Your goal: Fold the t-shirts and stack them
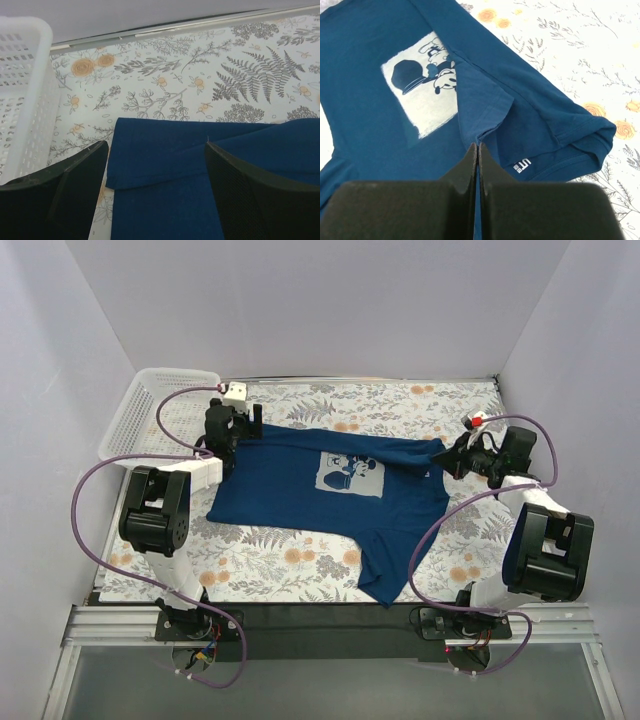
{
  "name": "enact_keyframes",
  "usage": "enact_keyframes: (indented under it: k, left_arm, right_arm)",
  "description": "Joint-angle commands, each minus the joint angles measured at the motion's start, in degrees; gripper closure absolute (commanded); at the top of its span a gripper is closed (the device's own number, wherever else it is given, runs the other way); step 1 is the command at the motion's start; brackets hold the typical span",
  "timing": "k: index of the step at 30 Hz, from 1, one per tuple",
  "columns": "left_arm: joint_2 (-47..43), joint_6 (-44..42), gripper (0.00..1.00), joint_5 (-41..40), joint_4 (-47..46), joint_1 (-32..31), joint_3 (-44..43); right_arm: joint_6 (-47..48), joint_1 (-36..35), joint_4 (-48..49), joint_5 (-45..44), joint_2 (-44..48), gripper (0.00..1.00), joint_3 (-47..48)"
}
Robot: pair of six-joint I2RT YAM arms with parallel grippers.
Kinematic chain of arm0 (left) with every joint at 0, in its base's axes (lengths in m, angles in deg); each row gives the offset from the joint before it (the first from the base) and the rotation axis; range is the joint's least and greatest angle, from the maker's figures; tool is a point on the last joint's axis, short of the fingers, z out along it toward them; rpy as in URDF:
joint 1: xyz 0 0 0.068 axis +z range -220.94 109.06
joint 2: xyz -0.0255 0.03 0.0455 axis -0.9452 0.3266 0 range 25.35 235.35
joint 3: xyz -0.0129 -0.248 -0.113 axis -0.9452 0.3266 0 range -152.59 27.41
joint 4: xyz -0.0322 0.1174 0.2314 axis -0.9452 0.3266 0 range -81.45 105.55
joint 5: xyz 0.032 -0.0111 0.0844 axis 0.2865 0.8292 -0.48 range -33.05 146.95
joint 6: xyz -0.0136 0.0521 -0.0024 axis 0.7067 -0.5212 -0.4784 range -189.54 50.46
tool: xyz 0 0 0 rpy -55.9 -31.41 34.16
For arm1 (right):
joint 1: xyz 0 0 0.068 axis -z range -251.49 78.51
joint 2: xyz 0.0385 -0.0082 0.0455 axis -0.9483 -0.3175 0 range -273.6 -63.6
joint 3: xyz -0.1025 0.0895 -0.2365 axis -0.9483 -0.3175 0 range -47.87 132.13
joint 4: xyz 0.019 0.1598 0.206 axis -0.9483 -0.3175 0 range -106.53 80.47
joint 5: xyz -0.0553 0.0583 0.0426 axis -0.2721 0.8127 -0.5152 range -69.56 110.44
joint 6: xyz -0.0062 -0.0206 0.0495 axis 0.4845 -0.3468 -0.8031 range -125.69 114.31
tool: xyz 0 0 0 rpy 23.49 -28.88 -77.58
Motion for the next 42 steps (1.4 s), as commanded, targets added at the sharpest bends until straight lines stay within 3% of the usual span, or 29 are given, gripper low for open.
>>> enact_keyframes:
  k: [1, 15, 27, 34, 42]
  left_arm:
    - [-3.96, 0.28, 0.29, 0.66, 0.16, 0.2, 1.29]
    - [-1.16, 0.8, 0.28, 0.05, 3.05, 0.2, -1.87]
    - [11.14, 3.18, 0.32, -4.96, 9.73, 0.2, -12.5]
    - [17.21, 5.2, 0.39, -7.77, 15.44, 0.2, -20.15]
    - [20.99, 6.43, 0.54, -9.01, 21.42, 0.2, -25.16]
  right_arm:
    - [5.51, 0.35, -4.29, 4.15, 3.66, 0.99, 1.48]
    - [18.07, -0.36, -18.0, 4.24, 5.34, 0.99, 1.39]
    - [18.96, -0.45, -18.45, 1.69, 7.18, 0.99, 2.27]
    - [19.49, -0.36, -18.45, 1.16, 7.71, 0.99, 1.74]
    - [19.05, -0.45, -18.54, 0.99, 7.71, 0.99, 1.83]
